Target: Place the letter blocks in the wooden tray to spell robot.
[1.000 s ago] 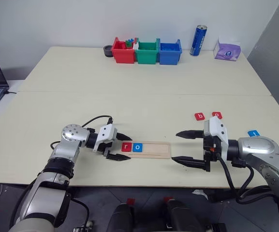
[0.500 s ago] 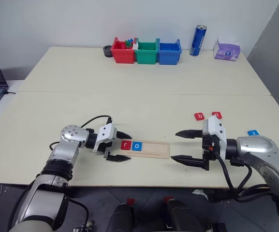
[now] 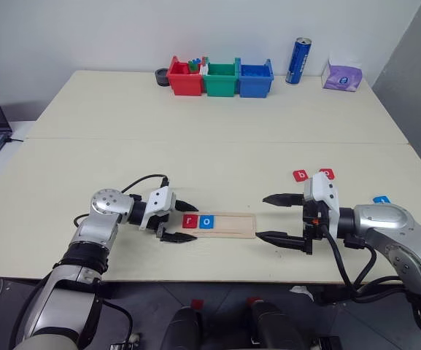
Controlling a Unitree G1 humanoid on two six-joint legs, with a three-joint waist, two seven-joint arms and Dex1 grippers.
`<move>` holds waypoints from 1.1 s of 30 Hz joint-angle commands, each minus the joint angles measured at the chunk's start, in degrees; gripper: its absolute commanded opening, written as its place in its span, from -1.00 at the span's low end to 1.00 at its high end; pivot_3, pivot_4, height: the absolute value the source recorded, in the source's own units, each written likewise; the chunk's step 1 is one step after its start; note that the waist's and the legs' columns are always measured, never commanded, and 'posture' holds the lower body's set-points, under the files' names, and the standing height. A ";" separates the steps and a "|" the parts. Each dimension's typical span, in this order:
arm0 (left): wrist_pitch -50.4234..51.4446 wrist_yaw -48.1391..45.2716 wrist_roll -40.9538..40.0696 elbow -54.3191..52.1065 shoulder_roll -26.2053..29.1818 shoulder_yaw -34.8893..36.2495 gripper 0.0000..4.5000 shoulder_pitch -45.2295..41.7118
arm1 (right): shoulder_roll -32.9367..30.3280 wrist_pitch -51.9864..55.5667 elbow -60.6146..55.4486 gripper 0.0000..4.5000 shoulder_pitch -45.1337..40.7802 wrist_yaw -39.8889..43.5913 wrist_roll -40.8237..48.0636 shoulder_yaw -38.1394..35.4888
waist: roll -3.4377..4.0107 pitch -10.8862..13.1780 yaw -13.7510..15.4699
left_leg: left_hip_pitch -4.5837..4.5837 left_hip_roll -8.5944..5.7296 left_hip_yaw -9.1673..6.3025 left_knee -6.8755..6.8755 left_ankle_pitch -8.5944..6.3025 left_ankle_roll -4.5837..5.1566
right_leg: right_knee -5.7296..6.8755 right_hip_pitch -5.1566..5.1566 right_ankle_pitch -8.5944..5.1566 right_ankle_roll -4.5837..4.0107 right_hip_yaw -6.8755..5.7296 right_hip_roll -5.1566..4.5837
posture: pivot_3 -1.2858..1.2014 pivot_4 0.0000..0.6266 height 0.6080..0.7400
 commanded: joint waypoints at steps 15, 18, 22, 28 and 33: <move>-2.56 1.68 2.03 4.90 0.43 -0.81 0.50 -2.85 | 0.40 -0.31 -1.58 1.00 -0.51 -0.76 0.53 -0.68 | 0.00 0.00 -0.01 | 0.01 0.00 0.00 0.02 0.00 0.00 | 0.02 0.00 0.01 0.00 0.00 0.00 | 0.03 -0.52 1.00; -2.70 1.74 1.88 4.79 0.32 -0.76 0.50 -2.79 | 0.43 -0.25 -1.67 1.00 -0.50 -0.82 0.59 -0.63 | 0.00 0.00 -0.01 | 0.01 0.00 0.00 0.02 0.00 0.00 | 0.03 0.01 0.01 0.00 0.00 0.00 | 0.03 -0.52 1.00; -2.48 1.88 1.72 4.93 0.16 -0.59 0.98 -3.08 | 0.42 -0.23 -1.65 1.00 -0.51 -0.84 0.64 -0.60 | 0.00 0.00 -0.01 | 0.01 0.00 0.00 0.02 0.00 0.00 | 0.03 0.00 0.01 0.00 0.00 0.00 | 0.03 -0.52 1.00; -1.77 1.85 1.52 4.57 0.42 -0.38 0.98 -3.07 | 0.37 -0.24 -1.75 1.00 -0.08 -0.95 0.64 -0.62 | 0.00 0.00 -0.01 | 0.01 0.00 0.00 0.02 0.00 0.00 | 0.03 0.00 0.01 0.00 0.00 0.00 | 0.03 -0.52 1.00; 4.05 -1.84 -1.04 -0.09 2.84 0.38 0.98 -3.62 | 0.18 0.07 -2.28 1.00 0.82 -1.37 0.91 -1.01 | 0.00 0.00 -0.09 | 0.01 0.00 0.00 0.02 0.00 0.00 | 0.04 0.00 0.01 0.00 0.00 0.00 | 0.03 -0.52 1.00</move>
